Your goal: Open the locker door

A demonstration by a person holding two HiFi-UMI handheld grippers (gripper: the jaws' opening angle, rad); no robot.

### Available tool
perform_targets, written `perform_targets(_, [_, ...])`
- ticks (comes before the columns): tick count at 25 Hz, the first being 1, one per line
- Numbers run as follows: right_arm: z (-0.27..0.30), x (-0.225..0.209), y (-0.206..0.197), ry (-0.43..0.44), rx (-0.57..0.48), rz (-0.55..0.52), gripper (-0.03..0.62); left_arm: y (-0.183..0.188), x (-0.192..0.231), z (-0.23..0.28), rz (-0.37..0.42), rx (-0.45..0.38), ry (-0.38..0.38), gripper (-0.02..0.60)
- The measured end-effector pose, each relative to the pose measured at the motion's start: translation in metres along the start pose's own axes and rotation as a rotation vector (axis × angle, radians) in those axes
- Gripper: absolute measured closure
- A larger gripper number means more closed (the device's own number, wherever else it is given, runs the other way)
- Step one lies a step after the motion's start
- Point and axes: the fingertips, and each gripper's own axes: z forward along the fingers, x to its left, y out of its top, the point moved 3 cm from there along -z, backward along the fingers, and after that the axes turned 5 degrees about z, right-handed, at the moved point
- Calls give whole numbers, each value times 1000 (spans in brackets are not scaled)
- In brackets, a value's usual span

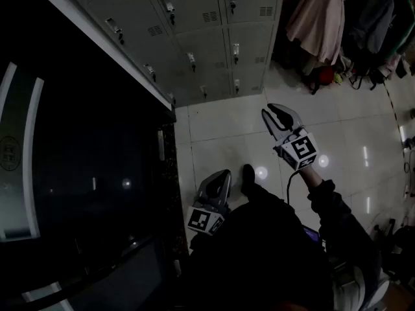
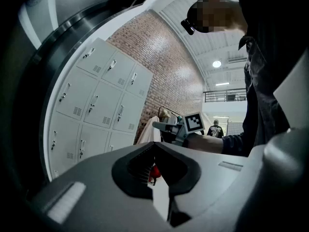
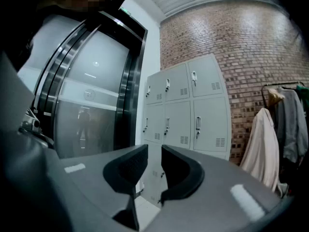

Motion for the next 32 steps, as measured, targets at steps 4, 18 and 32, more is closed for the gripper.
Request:
perform_targets(4, [101, -85, 15, 26, 26, -22, 503, 9, 34, 53, 13, 6, 30, 566])
perform_targets(18, [426, -276, 89, -165, 49, -66, 424, 17, 157, 109, -64, 33, 110, 566])
perform_targets(32, [463, -300, 92, -242, 52, -90, 410, 25, 190, 147, -30, 48, 52, 566])
